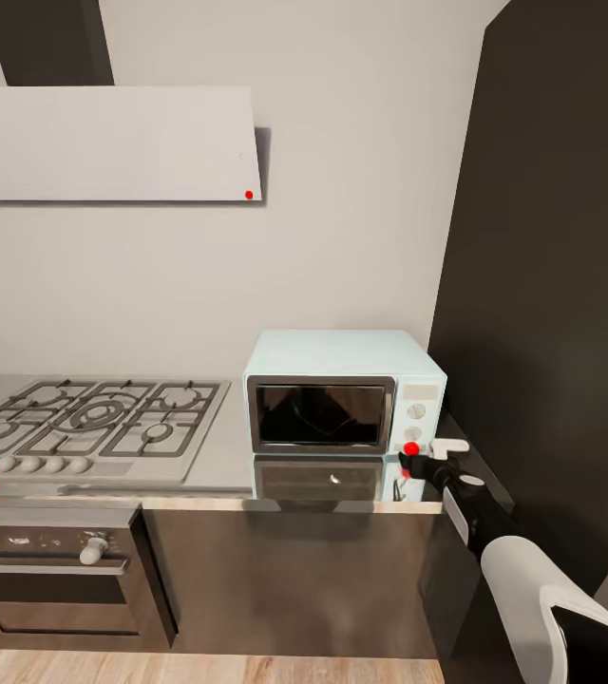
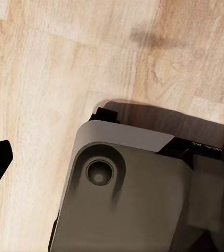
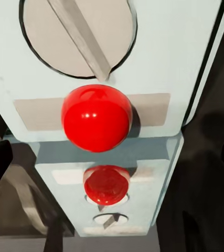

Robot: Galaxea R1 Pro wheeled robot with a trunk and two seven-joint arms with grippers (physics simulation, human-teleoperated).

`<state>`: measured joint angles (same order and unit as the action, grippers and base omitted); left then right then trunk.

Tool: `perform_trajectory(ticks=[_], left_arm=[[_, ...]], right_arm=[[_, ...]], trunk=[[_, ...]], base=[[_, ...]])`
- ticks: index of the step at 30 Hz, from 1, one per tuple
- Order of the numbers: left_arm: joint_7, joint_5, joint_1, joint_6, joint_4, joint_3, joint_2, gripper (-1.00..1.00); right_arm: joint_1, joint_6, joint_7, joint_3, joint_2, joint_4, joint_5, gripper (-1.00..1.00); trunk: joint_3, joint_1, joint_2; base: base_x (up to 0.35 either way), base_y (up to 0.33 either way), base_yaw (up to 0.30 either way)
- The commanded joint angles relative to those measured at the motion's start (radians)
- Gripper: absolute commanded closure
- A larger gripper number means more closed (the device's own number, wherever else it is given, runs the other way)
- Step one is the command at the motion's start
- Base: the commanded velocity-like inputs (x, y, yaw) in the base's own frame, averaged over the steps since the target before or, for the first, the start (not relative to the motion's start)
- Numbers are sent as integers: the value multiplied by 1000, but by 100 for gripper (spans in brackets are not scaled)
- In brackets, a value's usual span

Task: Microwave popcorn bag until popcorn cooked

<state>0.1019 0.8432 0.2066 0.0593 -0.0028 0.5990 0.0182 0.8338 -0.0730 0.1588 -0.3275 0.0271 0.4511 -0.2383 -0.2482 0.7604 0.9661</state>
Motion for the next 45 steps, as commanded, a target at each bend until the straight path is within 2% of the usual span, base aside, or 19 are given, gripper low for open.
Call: perform_trajectory(ticks=[1,5,6,20,25,31,38,40,42,45], left_arm=[[4,7,0,2,0,8,0,-100],[4,7,0,2,0,8,0,-100],[4,7,0,2,0,8,0,-100],[5,7,0,2,0,7,2,-100],[4,7,0,2,0,7,-1,-100],[4,8,0,2,0,7,-1,-100],[6,8,0,2,0,6,0,-100],[8,23,0,2,0,6,1,-100],[7,69,0,2,0,7,1,-100],[6,85,0,2,0,7,2,-100]], right_arm=[[1,-5,9,-8,-1,1,-10,-100],[1,-5,9,-8,-1,0,-9,-100],[1,-5,12,-8,-1,0,-10,100],[1,-10,12,-6,-15,0,-11,100],[1,-8,8,-7,-13,-6,-7,100],[1,-7,-29,-8,-7,-60,-9,100],[1,-5,-26,-10,-1,-88,-9,100],[1,-6,-25,-10,-1,-88,-10,100],[1,-7,-25,-9,-1,-88,-10,100],[1,-7,-25,-9,-2,-88,-10,100]], trunk=[[-1,0,1],[-1,0,1],[-1,0,1],[-1,0,1],[-1,0,1],[-1,0,1],[-1,0,1],[-1,0,1],[-1,0,1],[-1,0,1]], base=[[0,0,0],[0,0,0],[0,0,0],[0,0,0],[131,0,0],[195,0,0],[52,0,0],[-243,0,0],[-318,0,0],[-333,0,0]])
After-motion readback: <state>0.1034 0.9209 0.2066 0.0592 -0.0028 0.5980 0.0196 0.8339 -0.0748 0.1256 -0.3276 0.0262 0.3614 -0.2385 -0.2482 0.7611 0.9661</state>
